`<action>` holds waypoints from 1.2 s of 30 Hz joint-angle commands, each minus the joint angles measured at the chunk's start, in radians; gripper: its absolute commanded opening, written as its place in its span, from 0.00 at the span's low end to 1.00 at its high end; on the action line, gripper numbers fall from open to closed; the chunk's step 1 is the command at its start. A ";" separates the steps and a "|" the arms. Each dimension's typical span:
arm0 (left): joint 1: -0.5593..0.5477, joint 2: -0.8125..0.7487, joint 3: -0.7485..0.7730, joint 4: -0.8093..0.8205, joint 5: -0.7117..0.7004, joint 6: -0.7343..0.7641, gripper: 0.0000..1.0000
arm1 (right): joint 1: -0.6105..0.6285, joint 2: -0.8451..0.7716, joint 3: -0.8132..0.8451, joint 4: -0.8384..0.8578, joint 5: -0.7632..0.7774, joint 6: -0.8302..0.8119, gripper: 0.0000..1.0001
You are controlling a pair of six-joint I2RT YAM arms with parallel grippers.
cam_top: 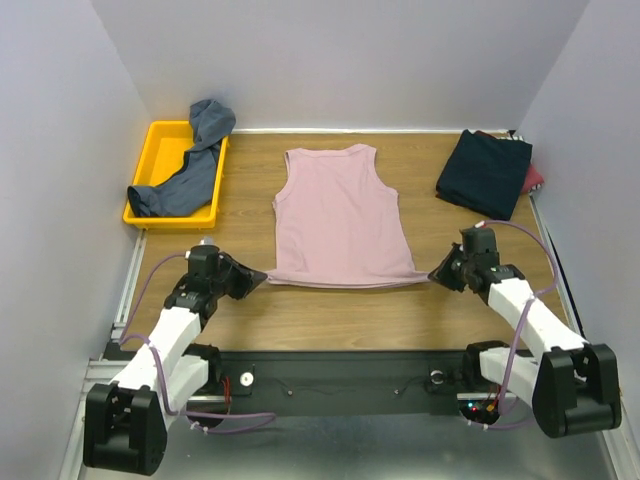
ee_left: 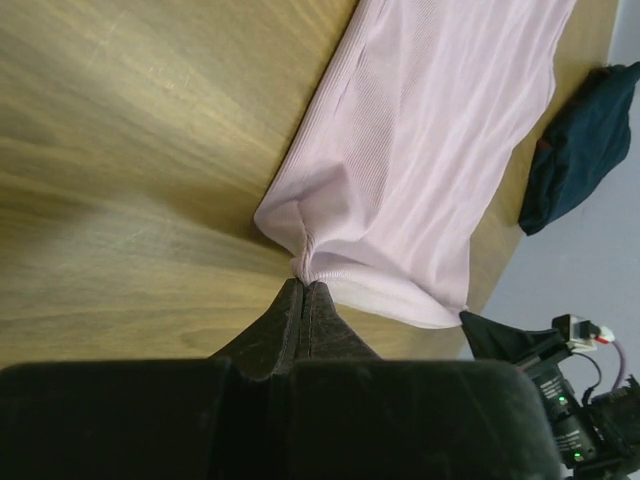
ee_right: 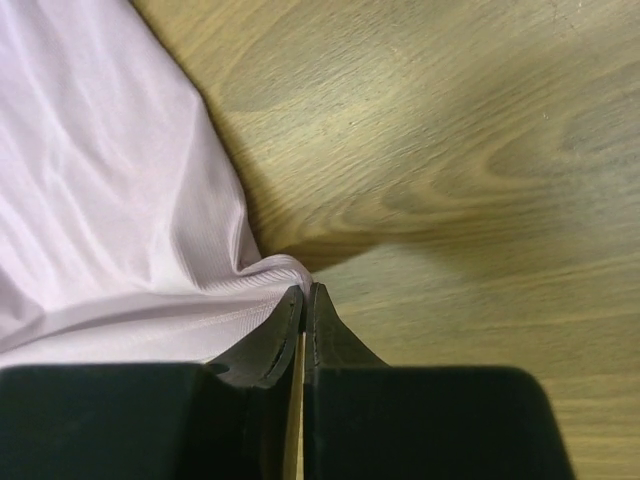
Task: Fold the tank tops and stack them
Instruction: Flatten the tank top out
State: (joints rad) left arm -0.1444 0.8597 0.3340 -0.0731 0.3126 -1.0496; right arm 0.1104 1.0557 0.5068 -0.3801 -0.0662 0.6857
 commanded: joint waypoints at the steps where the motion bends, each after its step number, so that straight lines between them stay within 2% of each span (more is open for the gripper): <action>1: -0.009 -0.037 -0.045 -0.082 -0.004 0.052 0.00 | -0.009 -0.072 -0.004 -0.048 0.014 0.043 0.05; 5: -0.014 -0.033 -0.090 -0.088 0.019 0.082 0.00 | -0.011 -0.101 -0.007 -0.066 -0.004 0.063 0.12; 7: -0.015 -0.031 -0.101 -0.091 0.042 0.103 0.00 | -0.009 -0.111 -0.016 -0.078 -0.004 0.071 0.21; 8: -0.015 -0.033 -0.108 -0.106 0.045 0.108 0.03 | -0.009 -0.126 -0.019 -0.089 -0.007 0.075 0.25; 10: -0.021 -0.053 -0.112 -0.119 0.052 0.115 0.10 | -0.009 -0.149 -0.027 -0.105 -0.015 0.083 0.40; 13: -0.035 -0.088 -0.115 -0.140 0.059 0.111 0.21 | -0.009 -0.195 -0.022 -0.131 -0.029 0.097 0.53; 16: -0.038 -0.105 -0.098 -0.168 0.071 0.123 0.32 | -0.009 -0.218 -0.007 -0.154 -0.032 0.083 0.54; 21: -0.040 -0.155 -0.001 -0.282 0.062 0.158 0.38 | 0.008 -0.168 0.025 -0.131 -0.061 0.041 0.54; 27: -0.040 -0.191 0.171 -0.427 -0.069 0.224 0.41 | 0.188 -0.132 0.121 -0.115 0.060 0.069 0.52; 28: -0.040 -0.182 0.183 -0.419 -0.093 0.229 0.41 | 0.219 -0.116 0.146 -0.108 0.106 0.078 0.52; 29: -0.040 -0.169 0.204 -0.398 -0.099 0.232 0.41 | 0.300 -0.097 0.162 -0.079 0.127 0.089 0.52; 31: -0.038 -0.085 0.229 -0.282 -0.090 0.253 0.42 | 0.389 -0.018 0.206 -0.042 0.190 0.126 0.50; 32: -0.038 -0.042 0.255 -0.177 -0.075 0.264 0.41 | 0.479 0.018 0.228 -0.005 0.207 0.144 0.50; 33: -0.038 0.010 0.276 -0.137 -0.064 0.279 0.40 | 0.524 0.105 0.248 0.013 0.221 0.150 0.48; 34: -0.038 0.129 0.304 -0.104 -0.076 0.313 0.40 | 0.616 0.146 0.306 0.032 0.258 0.153 0.47; 36: -0.038 0.249 0.396 -0.004 -0.078 0.347 0.40 | 0.698 0.246 0.373 0.070 0.290 0.156 0.46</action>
State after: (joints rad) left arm -0.1814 0.9123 0.6067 -0.2996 0.2535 -0.7994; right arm 0.6678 1.1908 0.7712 -0.4267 0.1123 0.8085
